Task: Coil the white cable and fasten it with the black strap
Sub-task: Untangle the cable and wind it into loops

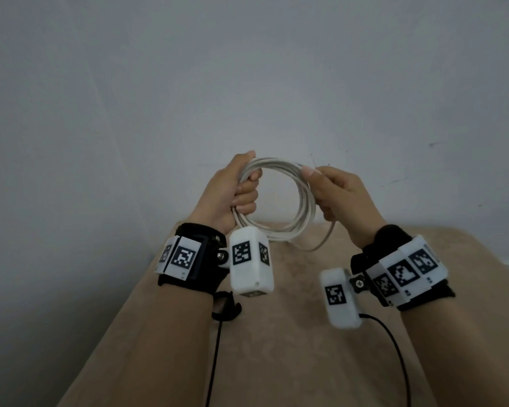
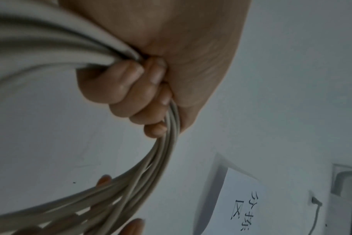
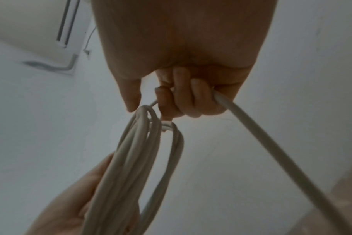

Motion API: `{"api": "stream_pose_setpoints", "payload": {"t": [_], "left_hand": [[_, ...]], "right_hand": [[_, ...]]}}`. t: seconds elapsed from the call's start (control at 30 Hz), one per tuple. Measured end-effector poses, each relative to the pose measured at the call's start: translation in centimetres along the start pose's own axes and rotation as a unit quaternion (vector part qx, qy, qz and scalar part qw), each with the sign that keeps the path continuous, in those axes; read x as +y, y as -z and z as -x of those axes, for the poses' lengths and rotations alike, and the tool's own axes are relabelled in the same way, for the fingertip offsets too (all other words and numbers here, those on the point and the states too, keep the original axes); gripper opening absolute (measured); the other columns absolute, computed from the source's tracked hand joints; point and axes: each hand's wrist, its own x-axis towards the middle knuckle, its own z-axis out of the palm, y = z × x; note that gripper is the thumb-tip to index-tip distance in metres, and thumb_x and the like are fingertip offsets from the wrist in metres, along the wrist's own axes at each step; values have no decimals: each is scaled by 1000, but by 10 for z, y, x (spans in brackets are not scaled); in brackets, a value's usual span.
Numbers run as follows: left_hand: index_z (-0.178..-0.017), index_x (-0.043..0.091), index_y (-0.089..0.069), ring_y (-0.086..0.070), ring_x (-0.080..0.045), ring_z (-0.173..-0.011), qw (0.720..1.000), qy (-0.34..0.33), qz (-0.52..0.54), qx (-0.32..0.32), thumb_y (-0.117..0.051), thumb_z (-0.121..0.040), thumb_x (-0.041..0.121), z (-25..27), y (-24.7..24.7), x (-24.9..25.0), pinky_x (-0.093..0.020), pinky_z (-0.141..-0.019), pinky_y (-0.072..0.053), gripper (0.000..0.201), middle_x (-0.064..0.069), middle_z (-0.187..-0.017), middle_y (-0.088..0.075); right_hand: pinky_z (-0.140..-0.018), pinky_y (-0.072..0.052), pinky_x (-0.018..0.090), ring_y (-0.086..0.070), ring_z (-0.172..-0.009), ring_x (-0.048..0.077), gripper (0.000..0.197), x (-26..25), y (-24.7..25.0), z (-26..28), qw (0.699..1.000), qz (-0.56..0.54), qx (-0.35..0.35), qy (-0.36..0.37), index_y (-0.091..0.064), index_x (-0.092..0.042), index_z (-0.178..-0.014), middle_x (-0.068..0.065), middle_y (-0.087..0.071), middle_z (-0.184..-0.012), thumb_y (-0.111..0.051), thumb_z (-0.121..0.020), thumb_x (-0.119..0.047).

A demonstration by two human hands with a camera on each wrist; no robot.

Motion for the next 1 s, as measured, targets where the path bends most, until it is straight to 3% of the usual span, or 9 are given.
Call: {"api": "stream_pose_setpoints", "payload": {"t": [0.13,0.27,0.47,0.5,0.6,0.63,0.7,0.77,1.0], "left_hand": [[-54,16,-44,-19,-4,-23,990,-19,139,16,-41,-97,38,-1,3,2,-14,-27,-15,49,9,-34,-24],[-55,16,-44,-19,-5,-23,979,-36,199,37,-42,-96,38,-1,1,2,-15,-26,-17,47,9,-34,-23],[-61,16,-41,-18,-5,-24,974,-78,197,76,-43,-96,38,-1,-6,-1,-16,-26,-17,42,9,-34,-22],[-61,16,-42,-17,-5,-24,975,-83,191,82,-43,-96,38,-1,-5,0,-16,-26,-17,42,9,-34,-23],[-61,16,-42,-17,-5,-24,974,-89,188,86,-43,-96,38,0,-5,1,-16,-27,-17,42,9,-35,-23],[-61,16,-42,-18,-5,-24,974,-88,190,83,-43,-96,38,-1,-5,0,-16,-27,-17,42,9,-35,-23],[-62,16,-41,-18,-5,-25,975,-83,194,73,-42,-97,39,-1,-6,-1,-16,-28,-17,41,9,-35,-23],[-63,16,-41,-19,-5,-25,974,-74,205,55,-41,-97,40,-3,-7,-3,-16,-29,-18,42,9,-35,-23],[-66,15,-46,-28,-5,-29,978,0,210,-10,-37,-97,39,-6,-3,-7,-17,-35,-28,40,8,-38,-31]], "right_hand": [[-40,-22,18,-24,-42,7,33,-4,7,0,998,-35,50,-23,-70,-17,-89,-11,-32,-47,-53,-93,-45],[-40,-19,19,-18,-45,10,38,-5,7,2,999,-36,22,-26,-70,-19,-96,-6,-25,-49,-49,-93,-50],[-40,-20,16,-20,-42,8,79,-4,-8,7,997,22,-59,-41,-56,7,-112,-7,-24,-50,-49,-78,-64],[-41,-21,15,-21,-42,6,75,-4,-8,8,997,26,-62,-37,-58,6,-109,-9,-26,-48,-52,-77,-62],[-42,-24,16,-28,-39,4,23,-5,-11,9,998,29,-55,-22,-69,-20,-88,-15,-37,-41,-63,-85,-42],[-41,-21,19,-26,-39,6,17,-5,-11,8,998,8,-52,-27,-68,-19,-88,-14,-37,-42,-65,-86,-35],[-40,-16,23,-21,-41,9,14,-4,-12,7,997,-50,-51,-40,-61,-15,-79,-10,-31,-46,-64,-89,-26],[-38,-15,21,-20,-40,7,25,-4,-13,5,993,-92,-52,-50,-50,-17,-70,-11,-29,-46,-58,-93,-21],[-37,-17,19,-20,-36,4,30,1,-13,1,995,-71,-18,-68,-40,-15,-70,-14,-28,-41,-47,-98,-22]]}}
